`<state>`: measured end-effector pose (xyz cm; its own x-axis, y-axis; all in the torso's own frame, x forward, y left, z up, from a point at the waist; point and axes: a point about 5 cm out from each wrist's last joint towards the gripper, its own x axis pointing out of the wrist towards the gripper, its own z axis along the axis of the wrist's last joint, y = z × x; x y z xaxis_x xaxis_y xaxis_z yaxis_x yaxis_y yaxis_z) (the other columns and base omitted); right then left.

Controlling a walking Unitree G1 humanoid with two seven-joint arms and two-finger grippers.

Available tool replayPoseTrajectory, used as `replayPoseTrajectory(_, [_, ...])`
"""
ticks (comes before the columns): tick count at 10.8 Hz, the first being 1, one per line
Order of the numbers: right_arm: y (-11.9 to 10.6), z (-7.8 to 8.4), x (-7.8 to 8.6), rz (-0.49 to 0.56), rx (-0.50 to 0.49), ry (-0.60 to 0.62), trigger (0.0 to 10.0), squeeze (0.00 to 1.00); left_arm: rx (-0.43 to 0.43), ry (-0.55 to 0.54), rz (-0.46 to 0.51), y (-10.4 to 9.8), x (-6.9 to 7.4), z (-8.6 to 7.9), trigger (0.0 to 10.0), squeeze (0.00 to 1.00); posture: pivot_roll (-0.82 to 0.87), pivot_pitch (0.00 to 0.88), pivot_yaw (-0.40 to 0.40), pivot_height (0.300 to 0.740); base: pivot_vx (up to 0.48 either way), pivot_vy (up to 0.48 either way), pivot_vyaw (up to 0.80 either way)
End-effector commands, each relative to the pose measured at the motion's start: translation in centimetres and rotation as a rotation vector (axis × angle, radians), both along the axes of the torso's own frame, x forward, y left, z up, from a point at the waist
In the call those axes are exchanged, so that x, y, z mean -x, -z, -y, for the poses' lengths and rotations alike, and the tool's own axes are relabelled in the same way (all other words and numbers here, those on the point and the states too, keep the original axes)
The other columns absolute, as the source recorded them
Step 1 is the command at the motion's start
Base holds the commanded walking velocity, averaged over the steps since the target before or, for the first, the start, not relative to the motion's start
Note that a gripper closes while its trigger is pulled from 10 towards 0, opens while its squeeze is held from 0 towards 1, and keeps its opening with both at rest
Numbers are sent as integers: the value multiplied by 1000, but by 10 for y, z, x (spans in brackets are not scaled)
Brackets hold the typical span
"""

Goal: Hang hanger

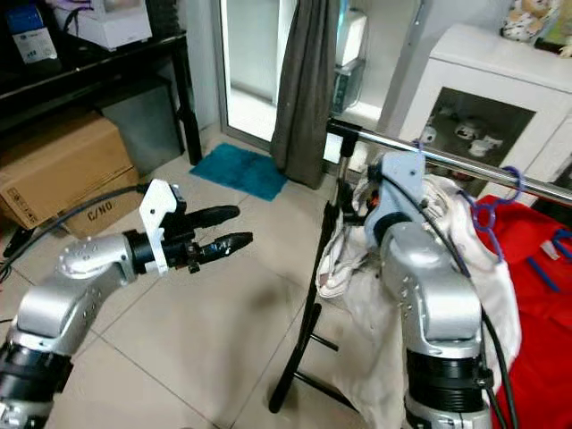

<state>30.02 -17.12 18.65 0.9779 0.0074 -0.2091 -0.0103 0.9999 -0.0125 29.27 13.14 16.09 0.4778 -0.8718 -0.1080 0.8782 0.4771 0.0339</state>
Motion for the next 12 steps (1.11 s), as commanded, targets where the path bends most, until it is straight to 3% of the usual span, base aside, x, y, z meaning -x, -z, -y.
replayPoseTrajectory(1, [-5, 12, 0, -9, 13, 58, 10000, 0, -9, 31, -17, -1, -3, 1, 10000, 0, -109, 0, -37, 740, 0, 0, 0])
replayPoseTrajectory(4, [3, 34, -9, -71, 34, 135, 10000, 0, -6, 120, -47, -3, -3, 4, 10000, 0, -133, 0, -14, 740, 0, 0, 0])
replayPoseTrajectory(7, [1, 43, -35, -65, 12, 120, 10000, 0, -15, 163, -53, -6, -3, 6, 10000, 0, -125, 0, -20, 740, 0, 0, 0])
replayPoseTrajectory(8, [2, 48, -42, -86, 26, 99, 4706, 0, -20, 169, -52, -6, -3, 6, 10000, 0, -121, 0, -27, 740, 0, 0, 0])
replayPoseTrajectory(9, [4, 52, -46, -99, 29, 103, 1765, 0, -22, 169, -52, -6, -3, 5, 10000, 0, -121, 0, -29, 740, 0, 0, 0])
replayPoseTrajectory(10, [7, 58, -50, -115, 29, 103, 0, 0, -23, 170, -52, -6, -3, 5, 10000, 0, -121, 0, -31, 740, 0, 0, 0])
replayPoseTrajectory(12, [6, 62, -56, -116, 18, 78, 0, 0, -27, 173, -53, -5, -2, 5, 10000, 0, -122, 0, -31, 740, 0, 0, 0])
